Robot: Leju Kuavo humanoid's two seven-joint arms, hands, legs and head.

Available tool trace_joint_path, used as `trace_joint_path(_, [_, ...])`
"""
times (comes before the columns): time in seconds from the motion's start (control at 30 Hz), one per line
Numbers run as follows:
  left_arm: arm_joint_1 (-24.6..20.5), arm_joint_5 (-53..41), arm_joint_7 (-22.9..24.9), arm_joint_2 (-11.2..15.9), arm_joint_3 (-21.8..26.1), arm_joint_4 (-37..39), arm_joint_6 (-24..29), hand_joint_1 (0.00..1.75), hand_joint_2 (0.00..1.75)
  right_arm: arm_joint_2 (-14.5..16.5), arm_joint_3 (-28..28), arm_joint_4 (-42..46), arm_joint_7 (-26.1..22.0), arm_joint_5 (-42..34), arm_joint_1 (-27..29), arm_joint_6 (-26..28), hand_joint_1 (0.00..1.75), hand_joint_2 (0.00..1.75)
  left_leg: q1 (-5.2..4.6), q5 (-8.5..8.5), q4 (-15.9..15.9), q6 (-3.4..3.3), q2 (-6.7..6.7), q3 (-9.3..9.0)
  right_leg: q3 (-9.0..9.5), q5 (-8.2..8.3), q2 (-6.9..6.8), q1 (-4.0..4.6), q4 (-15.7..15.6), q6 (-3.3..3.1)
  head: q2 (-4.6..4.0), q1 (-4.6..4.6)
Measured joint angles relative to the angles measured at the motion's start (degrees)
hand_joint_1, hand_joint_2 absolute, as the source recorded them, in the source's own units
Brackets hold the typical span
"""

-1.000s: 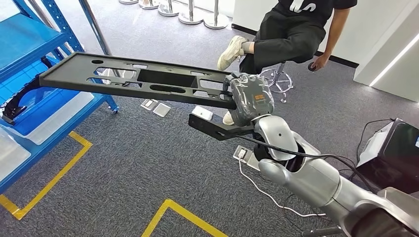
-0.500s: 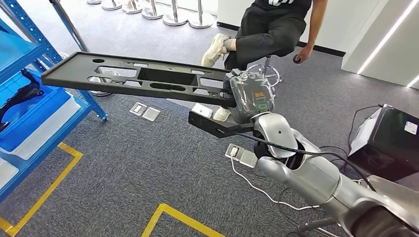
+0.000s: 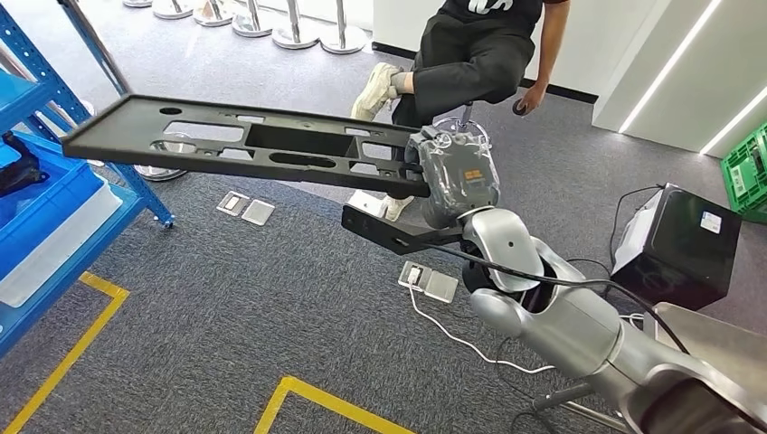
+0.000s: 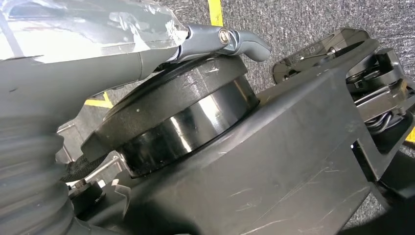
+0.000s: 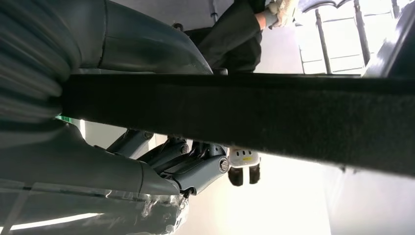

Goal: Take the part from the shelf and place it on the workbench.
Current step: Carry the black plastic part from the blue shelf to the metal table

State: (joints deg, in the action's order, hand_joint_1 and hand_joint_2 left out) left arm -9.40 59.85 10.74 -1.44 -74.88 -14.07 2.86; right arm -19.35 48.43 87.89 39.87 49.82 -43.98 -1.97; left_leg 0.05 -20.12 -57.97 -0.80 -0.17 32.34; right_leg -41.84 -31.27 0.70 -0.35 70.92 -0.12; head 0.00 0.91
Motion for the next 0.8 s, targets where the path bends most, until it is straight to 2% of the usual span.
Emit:
trace_joint_path(0.03, [0.02, 0.01, 0.00, 0.00, 0.00, 0.01, 0.01, 0.00, 1.75, 0.00, 0.10, -0.01, 0.01, -0.09, 0.03, -0.01, 1.75, 1.75, -0.01, -0.05, -0.10, -0.02, 0.25, 0.04, -1.38, -0.90, -0.17, -0.12, 3.03, 0.16, 0.00, -0.27])
trace_joint_path(0.07, [0.03, 0.01, 0.01, 0.00, 0.00, 0.01, 0.01, 0.00, 1.75, 0.00, 0.20, -0.01, 0.01, -0.22, 0.05, -0.02, 1.75, 1.75, -0.02, -0.13, -0.23, -0.01, 0.47, 0.06, -1.96, -0.81, -0.25, -0.22, 4.34, 0.29, 0.00, -0.51])
trace_joint_path(0.1, [0.03, 0.02, 0.01, 0.00, 0.00, 0.02, 0.02, 0.00, 1.75, -0.01, 0.25, -0.02, 0.02, -0.36, 0.06, -0.03, 1.75, 1.75, -0.02, -0.26, -0.38, 0.04, 0.68, 0.05, -1.34, 0.45, -0.37, -0.30, 3.13, 0.35, 0.00, -0.78])
trace_joint_path(0.17, [0.03, 0.04, 0.03, 0.01, 0.00, 0.02, 0.03, 0.00, 1.75, -0.01, 0.27, -0.03, 0.02, -0.56, 0.04, 0.01, 1.75, 1.75, -0.03, -0.66, -0.74, 0.31, 0.97, -0.04, 2.41, 4.05, -1.29, -0.31, -4.35, 0.21, 0.00, -1.30])
trace_joint_path(0.2, [0.04, 0.07, 0.06, 0.01, 0.00, 0.03, 0.03, 0.00, 1.75, -0.01, 0.31, -0.05, 0.02, -0.63, -0.02, 0.04, 1.75, 1.75, -0.16, -0.86, -1.00, 0.52, 1.12, 0.02, 4.10, 5.17, -2.00, -0.10, -7.94, -0.01, 0.00, -1.51])
trace_joint_path(0.23, [0.03, 0.10, 0.10, 0.02, 0.00, 0.03, 0.03, 0.00, 1.75, 0.02, 0.35, -0.07, 0.02, -0.72, -0.07, 0.10, 1.75, 1.75, -0.28, -0.99, -1.17, 0.74, 1.24, 0.11, 5.07, 5.56, -2.46, 0.07, -10.10, -0.34, 0.00, -1.62])
trace_joint_path(0.3, [0.02, 0.15, 0.21, 0.03, 0.00, 0.05, 0.04, 0.00, 1.75, 0.06, 0.49, -0.10, 0.02, -0.86, -0.17, 0.28, 1.75, 1.75, -0.50, -1.09, -1.31, 1.16, 1.56, 0.25, 5.23, 5.32, -2.51, 0.35, -10.93, -0.98, 0.00, -1.49])
trace_joint_path(0.37, [0.02, 0.17, 0.33, 0.10, 0.00, 0.07, 0.05, 0.00, 1.75, 0.08, 0.57, -0.12, 0.03, -0.94, -0.19, 0.43, 1.75, 1.75, -0.55, -1.54, -1.59, 1.73, 1.63, 0.09, 5.29, 5.35, -1.94, 0.10, -11.07, -1.58, 0.00, -1.26])
trace_joint_path(0.4, [-0.01, 0.19, 0.38, 0.13, 0.00, 0.07, 0.06, 0.00, 1.75, 0.09, 0.60, -0.13, 0.04, -0.96, -0.22, 0.45, 1.75, 1.75, -0.53, -2.36, -2.62, 2.06, 1.39, 0.33, 5.37, 5.39, -1.70, -0.03, -11.21, -1.89, 0.00, -1.08])
trace_joint_path(0.43, [-0.09, 0.21, 0.41, 0.16, 0.00, 0.07, 0.07, 0.00, 1.75, 0.11, 0.63, -0.13, 0.03, -0.97, -0.25, 0.48, 1.75, 1.75, -0.51, -3.78, -4.79, 2.36, 1.08, 1.10, 5.46, 5.46, -1.52, -0.16, -11.35, -2.14, 0.00, -0.79])
trace_joint_path(0.5, [-0.38, 0.28, 0.39, 0.17, 0.01, 0.06, 0.07, 0.00, 1.75, 0.16, 0.74, -0.14, 0.03, -0.97, -0.31, 0.53, 1.75, 1.75, -0.43, -7.53, -12.08, 2.72, 0.61, 4.14, 5.51, 5.44, -1.07, -0.13, -11.36, -2.43, 0.00, -0.08])
trace_joint_path(0.53, [-0.53, 0.34, 0.37, 0.17, 0.02, 0.06, 0.07, 0.00, 1.75, 0.19, 0.81, -0.15, 0.03, -0.97, -0.31, 0.55, 1.75, 1.75, -0.43, -8.87, -15.59, 2.81, 0.59, 5.66, 5.53, 5.43, -0.79, -0.09, -11.35, -2.48, 0.00, 0.17])
trace_joint_path(0.57, [-0.62, 0.41, 0.35, 0.17, 0.02, 0.06, 0.06, 0.00, 1.75, 0.22, 0.91, -0.16, 0.03, -0.98, -0.31, 0.54, 1.75, 1.75, -0.44, -9.18, -17.58, 2.81, 0.57, 6.50, 5.56, 5.42, -0.44, -0.05, -11.33, -2.49, 0.00, 0.31])
trace_joint_path(0.6, [-0.65, 0.48, 0.33, 0.17, 0.02, 0.06, 0.05, 0.00, 1.75, 0.24, 1.01, -0.19, 0.04, -0.98, -0.30, 0.53, 1.75, 1.75, -0.43, -8.27, -17.35, 2.72, 0.55, 6.33, 5.63, 5.42, -0.05, -0.03, -11.30, -2.50, 0.00, 0.45])
trace_joint_path(0.63, [-0.58, 0.53, 0.33, 0.17, 0.02, 0.06, 0.05, 0.00, 1.75, 0.27, 1.12, -0.20, 0.03, -0.99, -0.31, 0.52, 1.75, 1.75, -0.40, -6.31, -14.83, 2.58, 0.46, 5.20, 5.73, 5.41, 0.39, -0.03, -11.28, -2.49, 0.00, 0.61])
trace_joint_path(0.7, [-0.34, 0.56, 0.36, 0.16, 0.02, 0.06, 0.06, 0.00, 1.75, 0.32, 1.24, -0.22, 0.03, -0.99, -0.33, 0.50, 1.75, 1.75, -0.22, -2.14, -7.12, 2.23, -0.62, 2.13, 5.82, 5.42, 1.19, 0.03, -11.21, -2.37, 0.00, 0.94])
trace_joint_path(0.73, [-0.25, 0.56, 0.37, 0.15, 0.02, 0.06, 0.06, 0.00, 1.75, 0.37, 1.26, -0.24, 0.03, -0.99, -0.37, 0.50, 1.75, 1.75, -0.12, -1.08, -4.07, 2.04, -1.24, 1.02, 5.67, 5.50, 1.55, 0.07, -11.14, -2.21, 0.00, 1.07])
trace_joint_path(0.8, [-0.18, 0.57, 0.37, 0.13, 0.02, 0.06, 0.05, 0.00, 1.75, 0.45, 1.29, -0.26, 0.04, -1.02, -0.46, 0.49, 1.75, 1.75, -0.11, -1.03, -1.95, 1.68, -1.89, 0.49, 5.14, 5.85, 2.04, 0.04, -11.16, -1.62, 0.00, 1.08])
